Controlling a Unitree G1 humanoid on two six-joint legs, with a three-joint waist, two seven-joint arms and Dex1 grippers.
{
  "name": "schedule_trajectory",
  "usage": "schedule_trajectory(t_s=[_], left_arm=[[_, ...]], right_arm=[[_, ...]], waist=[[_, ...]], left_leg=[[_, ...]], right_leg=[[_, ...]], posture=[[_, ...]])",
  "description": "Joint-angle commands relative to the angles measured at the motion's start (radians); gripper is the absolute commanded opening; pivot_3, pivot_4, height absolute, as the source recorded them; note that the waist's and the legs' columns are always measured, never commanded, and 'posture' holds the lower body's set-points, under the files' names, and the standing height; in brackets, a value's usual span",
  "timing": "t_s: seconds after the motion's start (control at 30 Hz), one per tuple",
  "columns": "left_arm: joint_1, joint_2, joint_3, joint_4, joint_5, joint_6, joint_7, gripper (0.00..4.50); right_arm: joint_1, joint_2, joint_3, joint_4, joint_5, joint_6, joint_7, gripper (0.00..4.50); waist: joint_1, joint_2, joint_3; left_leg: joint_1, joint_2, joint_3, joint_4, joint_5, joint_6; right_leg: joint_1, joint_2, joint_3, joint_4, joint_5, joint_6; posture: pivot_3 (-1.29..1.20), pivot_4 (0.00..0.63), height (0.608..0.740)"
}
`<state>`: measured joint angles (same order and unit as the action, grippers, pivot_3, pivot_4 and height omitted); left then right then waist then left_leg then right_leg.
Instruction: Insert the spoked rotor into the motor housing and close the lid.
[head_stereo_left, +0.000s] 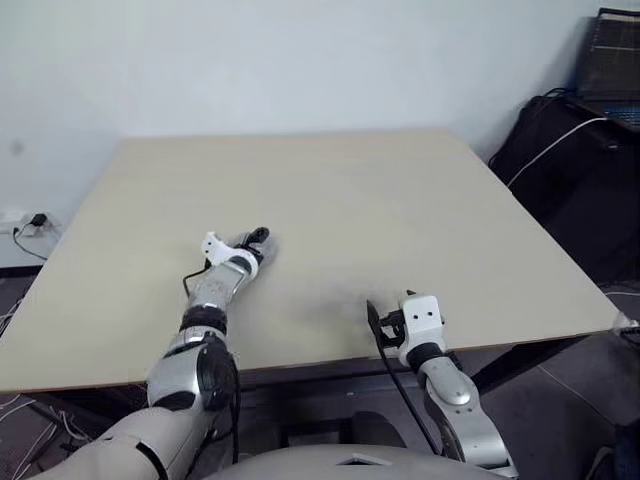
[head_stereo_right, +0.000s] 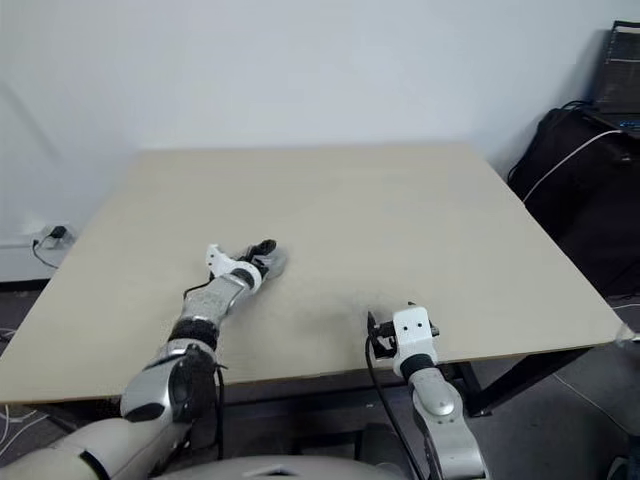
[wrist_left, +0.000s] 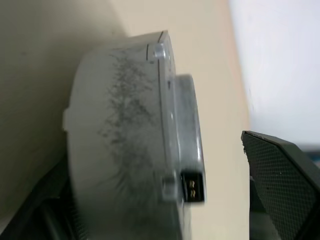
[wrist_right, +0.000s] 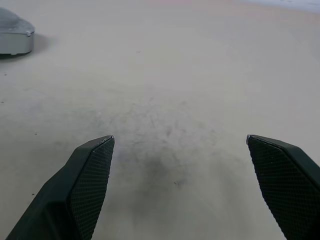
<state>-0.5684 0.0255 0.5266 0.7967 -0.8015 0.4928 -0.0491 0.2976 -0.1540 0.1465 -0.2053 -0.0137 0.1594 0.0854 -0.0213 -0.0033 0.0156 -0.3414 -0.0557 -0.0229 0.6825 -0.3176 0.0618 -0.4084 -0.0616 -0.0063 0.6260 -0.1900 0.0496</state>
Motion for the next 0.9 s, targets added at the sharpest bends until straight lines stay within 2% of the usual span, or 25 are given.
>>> schedule_trajectory(t_s=[0.03, 0.17, 0.27, 0.4, 0.57, 0.9], left_arm=[[0.158, -0.001, -0.02, -0.168, 0.006, 0.166, 0.093, 4.48], [0.357, 0.007, -0.123, -0.486, 0.049, 0.289, 0.117, 4.48], [0.497, 0.038, -0.246, -0.708, 0.126, 0.255, 0.063, 4.48], [0.649, 0.094, -0.388, -0.884, 0.272, 0.13, 0.008, 4.48], [0.769, 0.089, -0.462, -0.968, 0.461, -0.124, 0.017, 4.48], [0.846, 0.091, -0.524, -0.932, 0.716, -0.509, 0.018, 4.48]], right_arm=[[-0.013, 0.011, -0.018, -0.031, 0.005, 0.003, 0.001, 4.5], [-0.017, 0.045, -0.053, -0.055, 0.087, 0.053, 0.026, 4.5], [-0.017, 0.088, -0.102, -0.059, 0.141, 0.041, 0.012, 4.5], [-0.024, 0.114, -0.137, -0.041, 0.13, 0.007, -0.02, 4.5], [-0.033, 0.119, -0.137, -0.022, 0.108, -0.019, -0.025, 4.5], [-0.047, 0.101, -0.135, 0.02, 0.03, -0.111, -0.051, 4.5]], waist=[[-0.004, 0.002, -0.004], [-0.008, 0.003, -0.01], [-0.007, 0.006, -0.012], [-0.003, 0.009, -0.01], [0.006, 0.013, -0.003], [0.037, 0.011, 0.004]], left_leg=[[0.001, 0.001, 0.0, 0.0, 0.0, 0.0], [0.002, 0.003, 0.0, -0.001, -0.002, -0.003], [0.004, 0.005, 0.001, -0.002, -0.005, -0.007], [0.004, 0.006, 0.001, -0.002, -0.005, -0.007], [0.005, 0.007, 0.001, -0.002, -0.005, -0.007], [-0.001, 0.007, 0.0, -0.001, -0.006, -0.004]], right_leg=[[0.0, 0.0, 0.001, 0.0, 0.0, -0.001], [0.0, 0.002, 0.002, 0.001, -0.002, -0.004], [0.0, 0.002, 0.002, 0.002, -0.003, -0.006], [-0.001, 0.004, 0.002, 0.002, -0.008, -0.011], [-0.002, 0.004, 0.001, 0.002, -0.008, -0.01], [-0.006, 0.002, -0.003, 0.0, -0.008, -0.01]], posture=[[0.0, 0.0, 0.74], [0.0, 0.0, 0.74], [0.0, 0.0, 0.74], [0.0, 0.0, 0.74], [0.0, 0.0, 0.74], [0.0, 0.0, 0.74]])
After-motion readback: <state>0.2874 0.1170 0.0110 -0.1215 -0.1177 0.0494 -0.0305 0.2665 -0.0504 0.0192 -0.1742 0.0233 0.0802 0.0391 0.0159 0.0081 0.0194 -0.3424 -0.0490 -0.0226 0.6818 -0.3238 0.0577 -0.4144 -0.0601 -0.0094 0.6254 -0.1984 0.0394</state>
